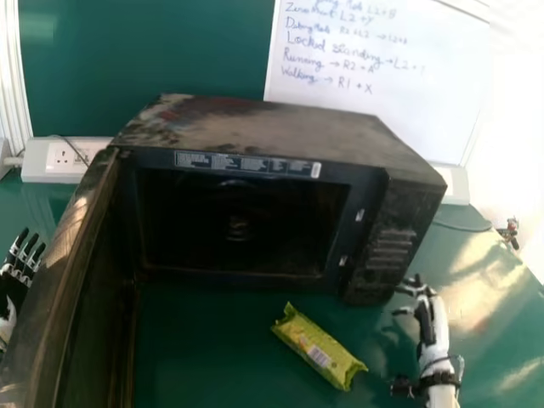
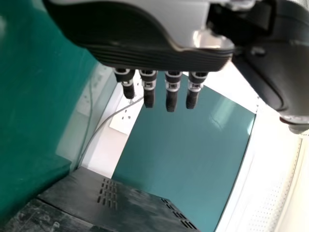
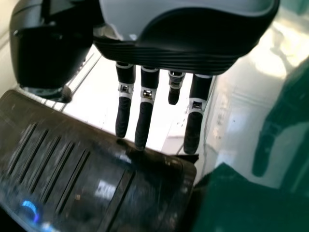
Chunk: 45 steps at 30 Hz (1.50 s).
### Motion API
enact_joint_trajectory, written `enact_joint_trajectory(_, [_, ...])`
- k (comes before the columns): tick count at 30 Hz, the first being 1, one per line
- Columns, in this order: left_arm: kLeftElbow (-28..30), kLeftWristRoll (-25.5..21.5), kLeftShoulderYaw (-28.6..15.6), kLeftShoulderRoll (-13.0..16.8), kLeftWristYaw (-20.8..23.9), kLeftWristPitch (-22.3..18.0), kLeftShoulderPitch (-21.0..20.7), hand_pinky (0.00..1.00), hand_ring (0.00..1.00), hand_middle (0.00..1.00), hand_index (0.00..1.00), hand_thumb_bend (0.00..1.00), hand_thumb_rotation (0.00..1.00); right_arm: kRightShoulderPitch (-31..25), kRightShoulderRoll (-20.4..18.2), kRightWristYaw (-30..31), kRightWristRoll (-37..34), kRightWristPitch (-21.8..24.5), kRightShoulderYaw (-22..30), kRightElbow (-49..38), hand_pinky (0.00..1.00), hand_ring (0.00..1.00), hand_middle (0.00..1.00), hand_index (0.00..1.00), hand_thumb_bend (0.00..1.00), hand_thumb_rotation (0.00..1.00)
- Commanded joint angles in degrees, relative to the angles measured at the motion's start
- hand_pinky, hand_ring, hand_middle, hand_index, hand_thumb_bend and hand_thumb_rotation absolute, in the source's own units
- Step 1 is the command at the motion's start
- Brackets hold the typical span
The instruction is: Put biscuit inside oven
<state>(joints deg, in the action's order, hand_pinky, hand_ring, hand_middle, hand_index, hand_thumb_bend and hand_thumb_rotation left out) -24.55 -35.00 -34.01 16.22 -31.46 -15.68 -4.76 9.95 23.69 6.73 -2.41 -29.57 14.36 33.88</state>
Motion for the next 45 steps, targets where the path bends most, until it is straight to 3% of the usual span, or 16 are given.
enact_joint_trajectory(1, [-1.0,-0.4,0.0,-1.7,0.2,0.2,1.5,0.73,0.74,0.81,0.9,0.13,0.0,-1.5,1.2,2.0,-0.2,0.2,-0.5,-1.8,0.42,0.49,0.61,0.69,0.75,0.52])
enact_joint_trajectory(4, [-1.0,-0.4,0.1,-1.8,0.3,0.1,1.5,0.75,0.75,0.81,0.9,0.13,0.0,-2.4,2.6,3.8,0.9,0.1,-1.1,-3.9,0.42,0.5,0.62,0.7,0.74,0.51])
enact_joint_trajectory(11, [-1.1,-0.5,0.1,-1.8,-0.1,0.1,1.6,0.74,0.74,0.8,0.9,0.13,0.0,-5.6,4.2,7.6,0.3,5.0,-1.6,-12.9,0.47,0.56,0.65,0.75,0.79,0.47])
enact_joint_trajectory(15, [-0.5,-0.3,0.2,-2.0,0.4,0.1,1.8,0.75,0.74,0.8,0.9,0.13,0.0,-6.9,4.7,10.2,-1.0,6.9,-1.6,-16.9,0.49,0.58,0.65,0.76,0.77,0.38])
enact_joint_trajectory(17, [-0.4,-0.4,0.2,-2.0,0.3,0.1,1.8,0.7,0.73,0.8,0.89,0.13,0.0,-8.0,5.3,10.9,-0.5,8.8,-1.7,-19.9,0.51,0.6,0.67,0.77,0.79,0.38])
enact_joint_trajectory(22, [0.0,-0.6,0.1,-2.2,0.7,0.4,1.8,0.71,0.73,0.79,0.89,0.13,0.0,-10.5,6.6,12.6,0.7,13.7,-2.0,-27.2,0.52,0.61,0.71,0.79,0.86,0.39])
enact_joint_trajectory(27, [-0.3,-0.5,0.1,-2.1,0.5,0.3,1.8,0.71,0.73,0.79,0.89,0.13,0.0,-12.6,7.0,14.7,0.1,19.0,-1.9,-34.0,0.57,0.67,0.75,0.81,0.86,0.3])
enact_joint_trajectory(35, [0.6,-0.4,0.3,-2.4,0.7,0.5,2.1,0.73,0.74,0.8,0.9,0.13,0.0,-15.3,8.1,14.3,5.2,23.6,-2.2,-42.9,0.65,0.72,0.78,0.83,0.85,0.27])
enact_joint_trajectory(39, [0.7,-0.3,0.2,-2.5,1.0,0.5,2.1,0.72,0.75,0.81,0.9,0.13,0.0,-16.5,8.5,13.1,10.3,26.0,-2.8,-47.2,0.67,0.75,0.8,0.85,0.87,0.33])
enact_joint_trajectory(45, [-0.1,-0.5,0.1,-2.4,0.2,0.1,1.7,0.71,0.74,0.8,0.91,0.12,0.0,-17.1,8.6,12.5,17.0,30.0,-4.4,-52.1,0.71,0.81,0.85,0.9,0.89,0.32])
